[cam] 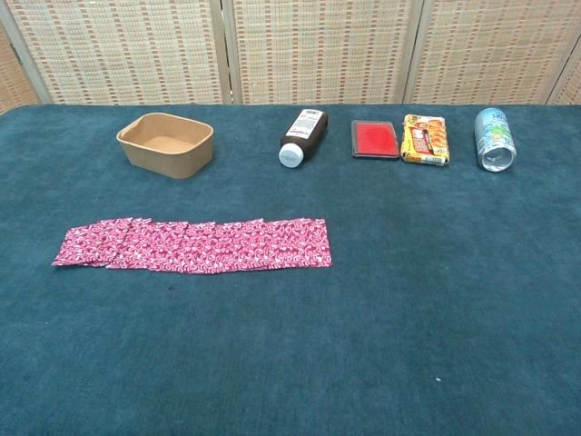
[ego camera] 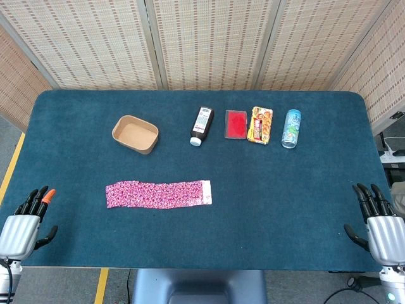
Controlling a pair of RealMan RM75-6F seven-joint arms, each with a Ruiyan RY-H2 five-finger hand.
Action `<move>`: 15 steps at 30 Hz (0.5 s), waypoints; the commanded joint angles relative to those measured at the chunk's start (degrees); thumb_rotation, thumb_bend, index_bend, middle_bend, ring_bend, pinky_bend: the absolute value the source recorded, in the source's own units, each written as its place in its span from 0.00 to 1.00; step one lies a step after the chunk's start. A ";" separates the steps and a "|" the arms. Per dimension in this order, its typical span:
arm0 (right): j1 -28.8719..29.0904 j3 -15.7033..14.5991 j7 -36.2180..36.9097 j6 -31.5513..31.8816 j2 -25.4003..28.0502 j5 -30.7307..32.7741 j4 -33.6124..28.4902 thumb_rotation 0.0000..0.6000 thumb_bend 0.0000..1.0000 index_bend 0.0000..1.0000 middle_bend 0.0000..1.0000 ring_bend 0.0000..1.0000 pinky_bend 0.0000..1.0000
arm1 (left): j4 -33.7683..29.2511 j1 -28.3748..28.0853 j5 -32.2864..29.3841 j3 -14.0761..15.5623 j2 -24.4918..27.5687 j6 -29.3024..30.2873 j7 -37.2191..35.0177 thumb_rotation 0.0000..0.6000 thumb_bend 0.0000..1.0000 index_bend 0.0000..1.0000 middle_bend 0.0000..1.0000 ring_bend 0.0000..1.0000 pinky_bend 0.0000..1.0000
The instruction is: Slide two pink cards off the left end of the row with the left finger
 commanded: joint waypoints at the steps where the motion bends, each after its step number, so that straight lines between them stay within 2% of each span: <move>1: -0.05 -0.15 0.35 -0.06 0.14 -0.22 -0.04 1.00 0.13 0.00 0.08 0.00 0.25 | 0.04 0.03 0.04 -0.03 -0.06 0.16 0.17 1.00 0.32 0.00 0.00 0.00 0.27; 7: -0.17 -1.28 2.16 -0.50 1.28 -1.59 -0.34 1.00 0.13 0.00 0.08 0.00 0.25 | 0.19 -0.01 -0.66 -0.23 -0.64 -0.09 0.56 1.00 0.32 0.00 0.00 0.00 0.27; 11: -0.44 -1.41 3.40 1.15 1.74 -3.39 0.30 1.00 0.13 0.00 0.08 0.00 0.25 | 0.85 -0.65 -1.60 0.06 -1.05 -2.27 0.70 1.00 0.33 0.00 0.00 0.02 0.28; 13: -0.97 -1.20 2.45 3.02 1.12 -4.32 1.44 1.00 0.13 0.00 0.08 0.00 0.25 | 1.26 -0.95 -2.11 0.30 -1.23 -3.46 0.89 1.00 0.34 0.00 0.02 0.06 0.29; 15: -1.74 -1.26 1.79 5.03 0.49 -5.36 2.64 1.00 0.13 0.00 0.08 0.00 0.25 | 1.32 -1.27 -2.85 0.39 -1.45 -4.62 1.20 1.00 0.34 0.00 0.08 0.15 0.32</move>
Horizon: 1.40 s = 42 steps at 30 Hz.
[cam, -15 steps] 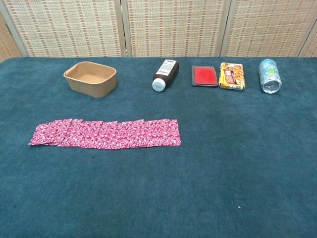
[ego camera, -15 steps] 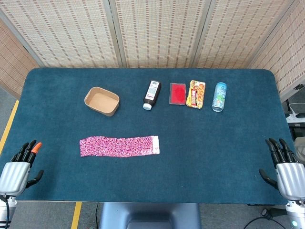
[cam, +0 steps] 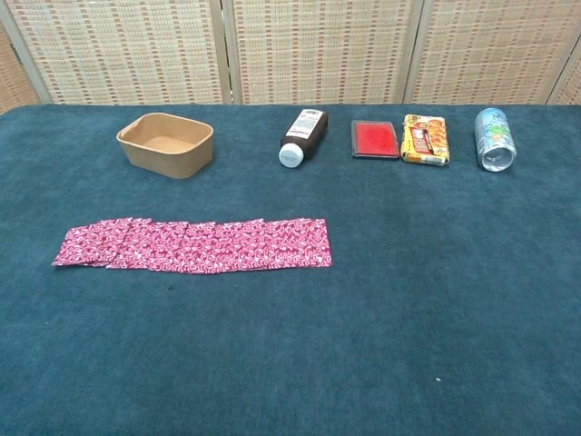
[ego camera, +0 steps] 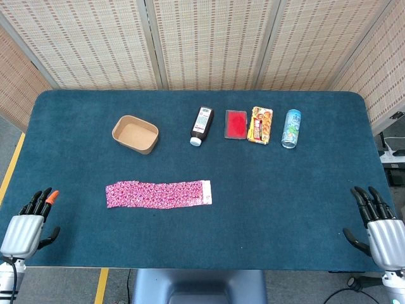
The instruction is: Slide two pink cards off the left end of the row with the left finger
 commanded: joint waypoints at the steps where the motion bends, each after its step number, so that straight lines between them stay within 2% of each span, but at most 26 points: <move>1: -1.29 -0.12 -0.96 3.13 -0.84 -1.88 1.94 1.00 0.13 0.00 0.08 0.00 0.25 | 0.26 -0.61 -0.88 0.31 -0.42 -1.61 0.36 1.00 0.34 0.00 0.10 0.18 0.33; 5: -2.35 -0.39 0.78 5.36 -0.57 -2.77 2.65 1.00 0.13 0.00 0.08 0.00 0.25 | 1.06 -0.90 0.13 0.42 -1.28 -1.18 1.25 1.00 0.40 0.00 0.33 0.37 0.45; 7: -2.73 -0.35 2.36 6.37 -0.35 -2.99 2.70 1.00 0.13 0.00 0.08 0.00 0.25 | 1.32 -1.07 0.23 0.62 -1.69 -1.57 1.41 1.00 0.47 0.00 0.46 0.47 0.50; 12: -3.42 0.49 6.08 8.80 -0.48 -2.79 2.85 1.00 0.13 0.00 0.08 0.00 0.25 | 0.49 -3.04 -1.34 0.25 -2.63 -5.38 2.59 1.00 0.74 0.00 0.62 0.60 0.58; 15: -3.45 1.02 6.76 9.74 -1.29 -3.02 3.71 1.00 0.13 0.00 0.08 0.00 0.25 | -0.27 -5.20 -1.89 0.03 -2.89 -8.65 5.09 1.00 0.83 0.00 0.67 0.63 0.61; 20: -3.26 0.88 7.65 8.95 -0.90 -3.04 3.83 1.00 0.13 0.00 0.08 0.00 0.25 | -0.74 -9.08 -4.99 -0.32 -4.08 -15.67 9.37 1.00 0.85 0.00 0.70 0.65 0.62; 25: -3.21 0.89 7.76 8.68 -0.72 -2.96 3.66 1.00 0.13 0.00 0.08 0.00 0.25 | -0.51 -10.22 -7.15 -0.66 -5.10 -17.74 10.85 1.00 0.85 0.00 0.70 0.65 0.62; 29: -3.08 1.09 8.07 8.41 -0.65 -2.77 3.45 1.00 0.13 0.00 0.08 0.00 0.25 | 1.16 -12.11 -11.92 -0.88 -8.06 -21.17 15.49 1.00 0.86 0.00 0.70 0.65 0.63; 36: -2.94 1.07 7.85 7.69 -0.57 -2.65 3.22 1.00 0.13 0.00 0.08 0.00 0.25 | 2.25 -13.40 -15.97 -0.72 -10.45 -22.30 18.71 1.00 0.86 0.00 0.70 0.65 0.63; 42: -2.73 1.13 7.45 6.85 -0.46 -2.30 2.84 1.00 0.13 0.00 0.08 0.00 0.25 | 2.38 -14.16 -16.74 -1.00 -11.66 -21.41 18.93 1.00 0.86 0.00 0.70 0.65 0.63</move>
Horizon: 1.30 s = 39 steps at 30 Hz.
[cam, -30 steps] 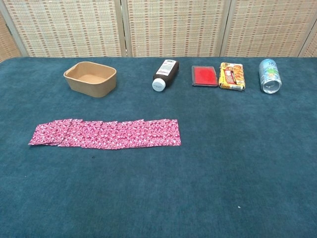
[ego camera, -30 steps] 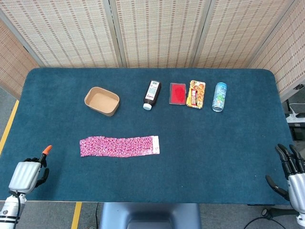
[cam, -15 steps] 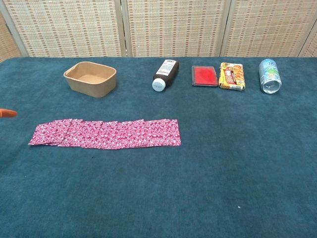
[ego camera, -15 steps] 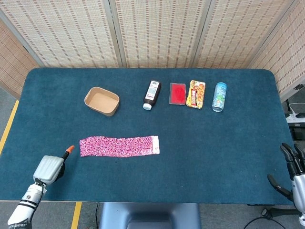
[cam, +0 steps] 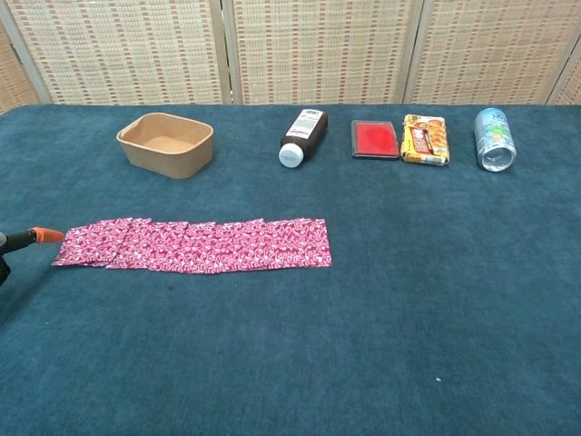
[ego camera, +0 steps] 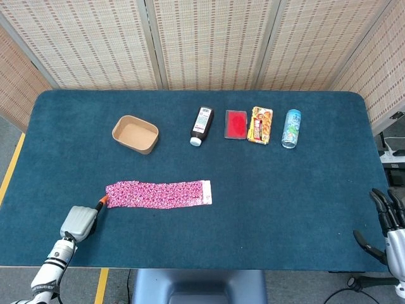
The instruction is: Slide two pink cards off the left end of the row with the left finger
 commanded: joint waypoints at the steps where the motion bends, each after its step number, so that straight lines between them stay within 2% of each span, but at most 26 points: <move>1: 0.06 -0.01 -0.21 -0.26 0.07 0.10 -0.17 1.00 0.13 0.00 0.08 0.00 0.25 | -0.09 -0.35 0.02 -0.09 -0.43 0.55 0.04 1.00 0.86 0.00 0.70 0.65 0.63; 16: 0.02 0.21 -0.10 -0.73 0.37 0.65 -0.84 1.00 0.13 0.00 0.08 0.00 0.25 | 3.18 -2.16 -3.06 0.67 -2.64 -0.66 1.16 1.00 0.86 0.00 0.71 0.65 0.63; 39: 0.02 0.44 0.39 -0.88 0.53 0.83 -1.02 1.00 0.13 0.00 0.08 0.00 0.25 | 3.40 -2.81 -4.65 2.69 -2.89 -1.04 0.73 1.00 0.86 0.00 0.71 0.65 0.63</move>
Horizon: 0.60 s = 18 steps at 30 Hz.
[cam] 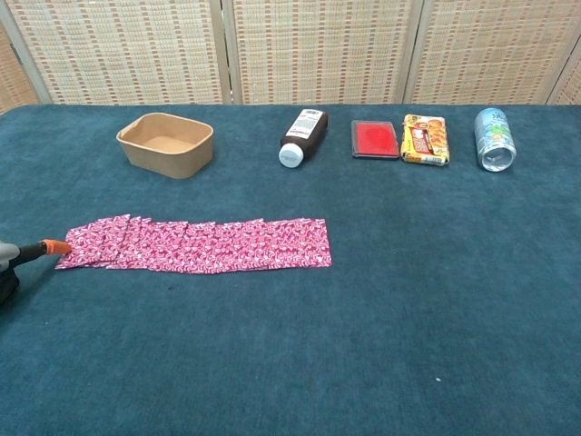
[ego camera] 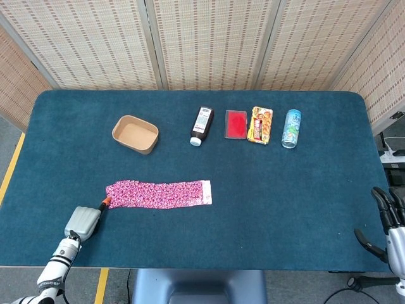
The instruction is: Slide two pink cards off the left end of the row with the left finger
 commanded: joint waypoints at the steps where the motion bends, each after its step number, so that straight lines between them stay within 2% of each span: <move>1: -0.02 -0.05 0.08 0.01 0.00 -0.07 0.03 1.00 0.13 0.00 0.08 0.00 0.25 | 0.34 -0.02 -0.57 0.32 -0.11 -0.33 0.19 1.00 0.86 0.00 0.71 0.65 0.63; 18: 0.06 -0.51 -0.13 -0.84 0.32 -0.25 -0.37 1.00 0.13 0.00 0.08 0.00 0.25 | 2.47 0.78 -5.33 1.21 2.93 1.04 3.03 1.00 0.86 0.00 0.71 0.66 0.64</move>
